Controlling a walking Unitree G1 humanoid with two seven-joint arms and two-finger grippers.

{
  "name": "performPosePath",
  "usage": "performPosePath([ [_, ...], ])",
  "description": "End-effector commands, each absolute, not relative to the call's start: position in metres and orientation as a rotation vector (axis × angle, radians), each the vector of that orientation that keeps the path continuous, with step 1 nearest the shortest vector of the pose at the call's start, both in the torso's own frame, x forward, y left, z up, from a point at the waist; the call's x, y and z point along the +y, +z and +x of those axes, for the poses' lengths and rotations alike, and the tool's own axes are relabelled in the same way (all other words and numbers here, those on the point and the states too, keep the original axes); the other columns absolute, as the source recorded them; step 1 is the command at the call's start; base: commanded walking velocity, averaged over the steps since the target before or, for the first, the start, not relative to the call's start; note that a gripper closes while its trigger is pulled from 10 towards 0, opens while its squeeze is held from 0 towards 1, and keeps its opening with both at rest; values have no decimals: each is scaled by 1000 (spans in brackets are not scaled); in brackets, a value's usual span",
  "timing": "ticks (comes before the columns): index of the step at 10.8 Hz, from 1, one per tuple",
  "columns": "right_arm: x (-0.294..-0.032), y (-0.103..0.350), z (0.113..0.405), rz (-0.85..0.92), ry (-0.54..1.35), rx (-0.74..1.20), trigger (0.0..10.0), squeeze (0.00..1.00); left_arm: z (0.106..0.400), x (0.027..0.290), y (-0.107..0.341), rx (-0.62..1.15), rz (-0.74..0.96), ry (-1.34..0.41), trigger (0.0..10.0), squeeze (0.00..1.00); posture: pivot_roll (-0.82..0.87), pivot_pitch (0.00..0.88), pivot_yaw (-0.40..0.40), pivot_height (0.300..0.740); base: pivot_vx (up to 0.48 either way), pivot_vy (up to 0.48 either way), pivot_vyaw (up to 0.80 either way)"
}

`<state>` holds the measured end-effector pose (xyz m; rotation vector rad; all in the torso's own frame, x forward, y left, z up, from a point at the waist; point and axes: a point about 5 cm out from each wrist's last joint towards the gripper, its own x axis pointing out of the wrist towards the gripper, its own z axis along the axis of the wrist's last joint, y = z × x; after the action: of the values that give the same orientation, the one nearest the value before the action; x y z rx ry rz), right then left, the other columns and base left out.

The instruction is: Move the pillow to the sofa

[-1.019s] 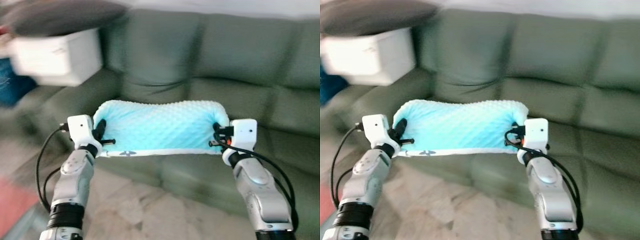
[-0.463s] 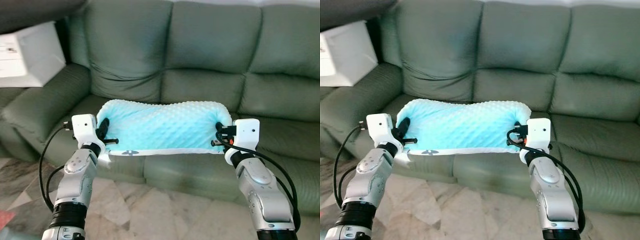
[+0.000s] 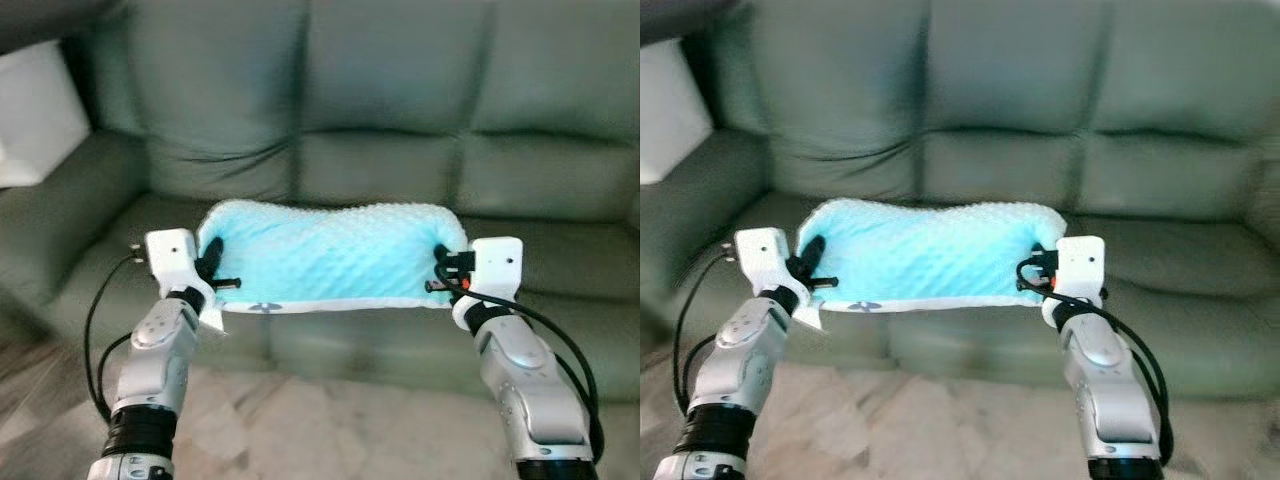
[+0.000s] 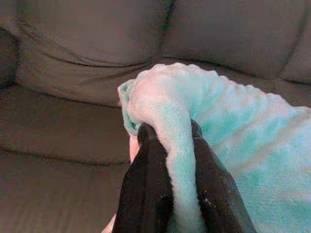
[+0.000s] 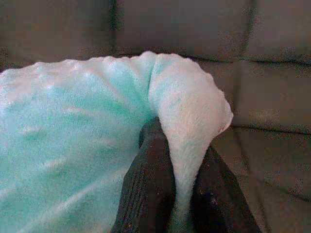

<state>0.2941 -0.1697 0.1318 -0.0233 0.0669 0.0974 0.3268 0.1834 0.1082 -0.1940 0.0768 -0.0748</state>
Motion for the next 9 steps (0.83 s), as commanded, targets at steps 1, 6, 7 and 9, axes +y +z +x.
performPosePath([
  [1, -171, 137, 295, -27, 89, 49, 10000, 0, 327, 187, 112, 64, -191, -73, 10000, 0, -189, 0, 17, 740, 0, 0, -800],
  [6, -168, 137, 293, -32, 105, 39, 10000, 0, 324, 182, 111, 63, -190, -83, 10000, 0, -188, 0, 20, 740, 0, 0, -480],
  [7, -168, 136, 293, -32, 106, 39, 10000, 0, 324, 181, 110, 63, -189, -84, 10000, 0, -188, 0, 19, 740, 0, 0, 0],
  [9, -168, 135, 293, -31, 113, 42, 10000, 0, 324, 181, 111, 62, -187, -81, 10000, 0, -186, 0, 17, 740, 0, 0, 0],
])
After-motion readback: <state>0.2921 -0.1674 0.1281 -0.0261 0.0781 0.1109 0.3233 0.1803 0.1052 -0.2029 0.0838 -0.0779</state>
